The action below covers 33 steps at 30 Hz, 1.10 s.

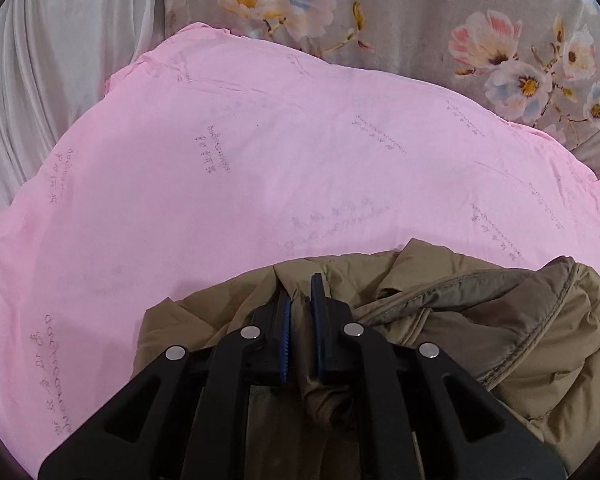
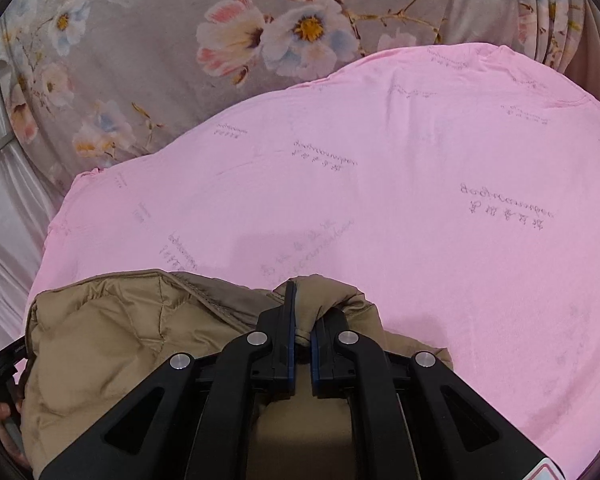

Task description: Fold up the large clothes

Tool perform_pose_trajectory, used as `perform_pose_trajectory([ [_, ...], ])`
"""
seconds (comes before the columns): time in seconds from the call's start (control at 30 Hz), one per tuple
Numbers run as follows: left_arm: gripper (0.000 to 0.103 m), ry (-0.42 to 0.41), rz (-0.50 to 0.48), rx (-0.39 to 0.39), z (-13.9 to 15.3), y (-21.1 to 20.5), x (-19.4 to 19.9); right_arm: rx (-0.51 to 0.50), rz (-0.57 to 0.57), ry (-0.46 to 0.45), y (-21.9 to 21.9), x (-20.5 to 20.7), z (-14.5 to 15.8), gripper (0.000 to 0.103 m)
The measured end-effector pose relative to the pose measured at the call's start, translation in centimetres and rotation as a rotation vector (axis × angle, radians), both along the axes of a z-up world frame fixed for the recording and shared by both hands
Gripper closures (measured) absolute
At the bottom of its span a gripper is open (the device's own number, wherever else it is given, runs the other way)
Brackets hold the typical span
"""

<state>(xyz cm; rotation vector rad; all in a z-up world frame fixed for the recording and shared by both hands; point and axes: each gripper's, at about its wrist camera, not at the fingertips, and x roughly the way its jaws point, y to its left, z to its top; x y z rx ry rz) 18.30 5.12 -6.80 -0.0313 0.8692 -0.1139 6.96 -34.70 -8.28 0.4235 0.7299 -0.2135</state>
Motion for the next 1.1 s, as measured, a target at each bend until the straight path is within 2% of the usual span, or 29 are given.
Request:
perform_pose_trajectory([
  [0.2, 0.092, -0.013, 0.001, -0.013, -1.3, -0.1, 0.3, -0.029, 0.003, 0.045, 0.7, 0.7, -1.3, 0.098],
  [0.37, 0.092, -0.012, 0.001, -0.019, -1.5, -0.1, 0.4, 0.030, 0.012, 0.043, 0.0, 0.6, -1.4, 0.098],
  [0.47, 0.088, 0.006, -0.016, -0.057, -0.8, 0.6, 0.2, 0.088, 0.011, 0.030, -1.0, -0.7, -0.1, 0.094],
  [0.53, 0.079, -0.001, -0.031, -0.086, 0.8, 1.8, -0.9, 0.140, 0.005, -0.018, -1.7, -2.6, 1.7, 0.089],
  [0.57, 0.062, -0.023, -0.024, -0.095, 1.8, 2.5, -1.7, 0.147, -0.007, -0.041, -2.0, -3.7, 2.7, 0.085],
  [0.6, 0.042, -0.059, 0.000, -0.090, 3.1, 3.4, -2.8, 0.138, -0.027, -0.065, -2.2, -4.8, 3.8, 0.065],
  [0.63, 0.038, -0.095, 0.014, -0.091, 4.3, 4.3, -3.8, 0.119, -0.053, -0.111, -2.3, -6.4, 5.2, 0.053],
  [0.7, 0.038, -0.136, 0.006, -0.103, 6.5, 5.6, -5.5, 0.099, -0.051, -0.155, -2.2, -8.1, 7.1, 0.053],
  [0.77, 0.039, -0.137, -0.009, -0.107, 7.8, 5.8, -6.3, 0.059, -0.021, -0.166, -0.8, -8.9, 8.8, 0.057],
  [0.83, 0.041, -0.127, -0.082, -0.119, 9.0, 4.1, -7.1, 0.016, 0.058, -0.146, 1.9, -8.3, 10.1, 0.074],
  [0.87, 0.044, -0.119, -0.111, -0.109, 9.1, 3.0, -7.2, -0.002, 0.098, -0.128, 3.4, -7.6, 10.1, 0.079],
  [0.93, 0.047, -0.092, -0.207, -0.079, 8.9, -0.8, -7.5, -0.039, 0.209, -0.088, 7.4, -5.7, 9.8, 0.089],
  [1.0, 0.050, -0.056, -0.289, -0.031, 7.6, -4.5, -7.5, -0.071, 0.301, -0.055, 11.1, -4.1, 9.0, 0.092],
  [1.1, 0.056, -0.025, -0.322, 0.051, 5.2, -8.4, -6.0, -0.152, 0.396, 0.001, 15.4, -1.3, 7.6, 0.095],
])
